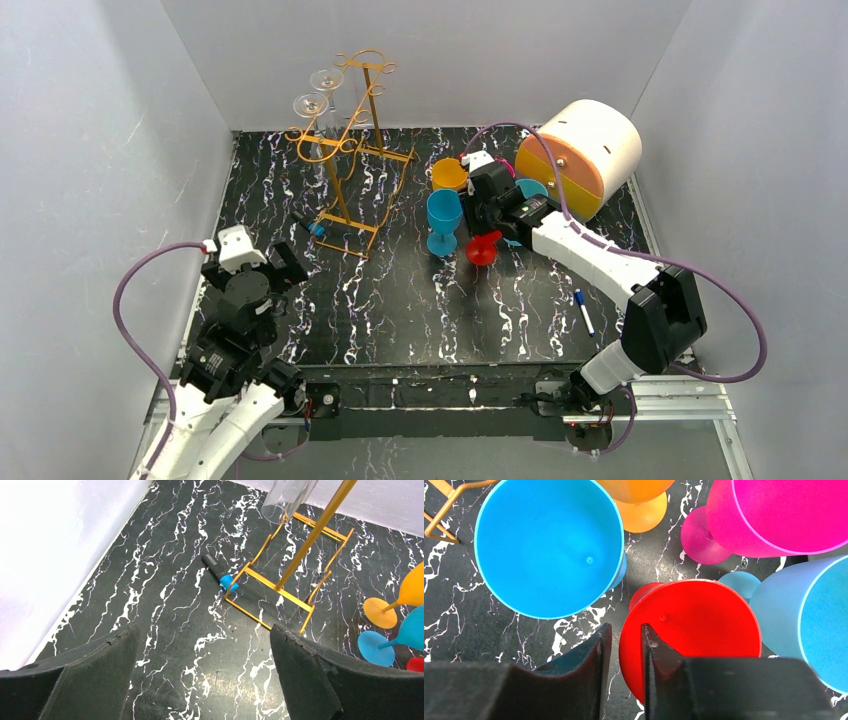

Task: Take the wine glass off the wine glass rack
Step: Place the wine glass at the center of the board, then pick up the wine glass from the wine rack.

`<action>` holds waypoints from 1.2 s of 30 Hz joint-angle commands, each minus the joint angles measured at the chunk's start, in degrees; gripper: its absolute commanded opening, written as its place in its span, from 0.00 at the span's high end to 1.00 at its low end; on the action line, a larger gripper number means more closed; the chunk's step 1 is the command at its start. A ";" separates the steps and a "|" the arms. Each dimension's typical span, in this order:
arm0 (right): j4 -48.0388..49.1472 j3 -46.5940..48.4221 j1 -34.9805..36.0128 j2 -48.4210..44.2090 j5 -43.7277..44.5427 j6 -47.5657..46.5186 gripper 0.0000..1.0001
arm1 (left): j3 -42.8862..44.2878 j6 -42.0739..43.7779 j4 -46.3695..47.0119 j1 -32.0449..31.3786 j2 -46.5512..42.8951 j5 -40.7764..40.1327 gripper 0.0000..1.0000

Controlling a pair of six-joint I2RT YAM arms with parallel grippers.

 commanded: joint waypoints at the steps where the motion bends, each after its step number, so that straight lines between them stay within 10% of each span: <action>1: 2.91 0.34 0.43 -2.01 -0.27 0.16 0.58 | 2.59 -3.83 -3.00 0.08 4.65 -1.59 0.02; 19: 14.72 -6.52 0.39 -18.36 -0.68 6.01 0.30 | 0.87 -11.74 0.91 2.75 19.94 4.96 0.02; 36: 15.83 -7.38 -0.85 -27.21 0.86 13.17 0.08 | 13.31 -13.50 8.40 50.46 40.39 64.28 0.02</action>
